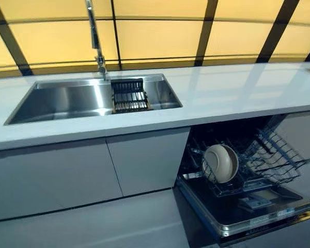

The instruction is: Take plates into dishwasher

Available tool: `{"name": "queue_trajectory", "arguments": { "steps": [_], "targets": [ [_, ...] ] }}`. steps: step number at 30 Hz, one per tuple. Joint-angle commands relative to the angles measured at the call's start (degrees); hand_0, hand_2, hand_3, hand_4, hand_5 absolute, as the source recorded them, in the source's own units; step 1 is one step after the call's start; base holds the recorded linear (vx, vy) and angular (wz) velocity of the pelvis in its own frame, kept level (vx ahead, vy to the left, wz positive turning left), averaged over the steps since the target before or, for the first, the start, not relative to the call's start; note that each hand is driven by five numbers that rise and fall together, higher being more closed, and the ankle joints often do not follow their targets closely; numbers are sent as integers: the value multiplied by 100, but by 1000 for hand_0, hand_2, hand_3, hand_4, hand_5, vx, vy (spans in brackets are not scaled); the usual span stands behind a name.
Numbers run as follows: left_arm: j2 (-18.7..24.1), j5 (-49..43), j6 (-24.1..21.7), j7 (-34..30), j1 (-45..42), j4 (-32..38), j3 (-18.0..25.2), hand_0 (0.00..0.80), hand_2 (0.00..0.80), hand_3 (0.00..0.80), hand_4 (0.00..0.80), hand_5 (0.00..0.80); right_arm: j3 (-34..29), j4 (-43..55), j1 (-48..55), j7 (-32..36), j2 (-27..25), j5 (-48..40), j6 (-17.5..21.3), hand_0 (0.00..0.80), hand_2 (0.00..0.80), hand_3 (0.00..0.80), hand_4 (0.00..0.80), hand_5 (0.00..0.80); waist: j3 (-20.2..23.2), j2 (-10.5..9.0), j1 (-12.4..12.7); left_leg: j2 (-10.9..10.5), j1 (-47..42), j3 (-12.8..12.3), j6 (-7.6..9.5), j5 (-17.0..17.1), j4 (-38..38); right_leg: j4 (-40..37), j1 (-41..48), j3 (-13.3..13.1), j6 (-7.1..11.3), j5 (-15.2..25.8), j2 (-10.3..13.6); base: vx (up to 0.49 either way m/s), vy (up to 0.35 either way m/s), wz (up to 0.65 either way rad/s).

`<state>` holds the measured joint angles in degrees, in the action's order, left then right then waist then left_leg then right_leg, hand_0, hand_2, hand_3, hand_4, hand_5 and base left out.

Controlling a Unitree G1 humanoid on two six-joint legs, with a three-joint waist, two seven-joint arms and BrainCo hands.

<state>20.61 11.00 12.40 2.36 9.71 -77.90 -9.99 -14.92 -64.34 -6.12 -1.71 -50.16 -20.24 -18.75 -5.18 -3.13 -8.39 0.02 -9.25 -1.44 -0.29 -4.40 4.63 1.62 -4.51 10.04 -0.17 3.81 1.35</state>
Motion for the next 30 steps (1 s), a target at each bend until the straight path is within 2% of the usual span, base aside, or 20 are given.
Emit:
{"name": "queue_trajectory", "arguments": {
  "steps": [1, 7, 9, 10, 11, 13, 15, 19, 23, 26, 29, 30],
  "targets": [
    [-62, 170, -287, 45, -68, -234, -14, 0, 0, 0, 0, 0, 240, -187, -364, -118, -273, -46, 135, 0, 0, 0, 0, 0, -19, -53, 243, -401, 136, 165, 76, 137, 13, -52, -201, -56, 408, 285, -213, -156, 93, 3],
    [-52, 2, -303, 53, -76, -272, -49, 0, 0, 0, 0, 0, 378, -105, -465, 75, -328, 196, -7, 0, 0, 0, 0, 0, -45, -164, 176, -581, 57, 122, 153, 90, 37, -143, -520, 57, 588, 662, -174, -80, 92, -8],
    [-27, -137, -263, 59, -128, -301, -26, 0, 0, 0, 0, 0, 365, -38, -385, 152, -332, 208, -64, 0, 0, 0, 0, 0, -93, -180, 101, -576, 57, 179, 169, 146, 37, -20, -665, -172, 628, 735, -219, -83, 76, -5],
    [-5, -162, -203, 41, -151, -303, -34, 0, 0, 0, 0, 0, 324, -11, -313, 254, -340, 201, -97, 0, 0, 0, 0, 0, -103, -178, 48, -578, 86, 252, 192, 195, 37, 137, -743, -424, 651, 792, -242, -82, 47, -7],
    [5, -178, -165, 32, -165, -305, -29, 0, 0, 0, 0, 0, 303, 12, -287, 278, -327, 192, -122, 0, 0, 0, 0, 0, -105, -175, 45, -565, 107, 243, 198, 219, 37, 213, -754, -460, 662, 800, -215, -122, 32, -9],
    [42, -140, -88, 23, -260, -352, 56, 0, 0, 0, 0, 0, 268, 58, -243, 428, -203, 160, -163, 0, 0, 0, 0, 0, -98, -162, 142, -457, 218, -1, 205, 304, 37, 435, -633, -309, 700, 680, 3, -182, -15, -23],
    [58, -71, -40, 24, -311, -392, 147, 0, 0, 0, 0, 0, 227, -7, -201, 484, -68, 143, -105, 0, 0, 0, 0, 0, -66, -130, 211, -361, 300, -145, 212, 350, 37, 534, -473, -343, 729, 590, 184, -162, -62, -48],
    [102, 7, 107, 73, -396, -512, 259, 0, 0, 0, 0, 0, 174, -305, -62, 611, 406, -133, 24, 0, 0, 0, 0, 0, 53, -69, 392, -74, 446, -266, 223, 373, -23, 619, 14, -860, 779, 614, 706, -164, -177, -19],
    [221, -106, 73, 110, -412, -588, 393, 0, 0, 0, 0, 0, 274, -445, -48, 555, 874, -457, 160, 0, 0, 0, 0, 0, 64, -152, 537, 134, 610, -406, 216, 206, -339, 550, 208, -1017, 875, 784, 1123, -155, -237, -28],
    [347, -172, 42, 150, -365, -517, 437, 0, 0, 0, 0, 0, 360, -453, -10, 540, 1156, -895, 358, 0, 0, 0, 0, 0, -4, -200, 597, 303, 833, -455, 183, 46, -811, 485, 220, -1050, 917, 681, 1268, -176, -313, -14],
    [417, -57, -22, 222, -204, -407, 409, 0, 0, 0, 0, 0, 517, -433, -31, 453, 1607, -1517, 597, 0, 0, 0, 0, 0, -175, -194, 638, 447, 1128, -283, 117, -48, -1155, 413, 86, -1179, 933, 405, 1198, -214, -301, 6],
    [422, -40, -24, 228, -189, -393, 399, 0, 0, 0, 0, 0, 539, -428, -28, 427, 1676, -1587, 623, 0, 0, 0, 0, 0, -190, -193, 667, 460, 1170, -257, 111, -34, -1175, 420, 101, -1140, 950, 331, 1188, -231, -324, 25]
  ]
}}
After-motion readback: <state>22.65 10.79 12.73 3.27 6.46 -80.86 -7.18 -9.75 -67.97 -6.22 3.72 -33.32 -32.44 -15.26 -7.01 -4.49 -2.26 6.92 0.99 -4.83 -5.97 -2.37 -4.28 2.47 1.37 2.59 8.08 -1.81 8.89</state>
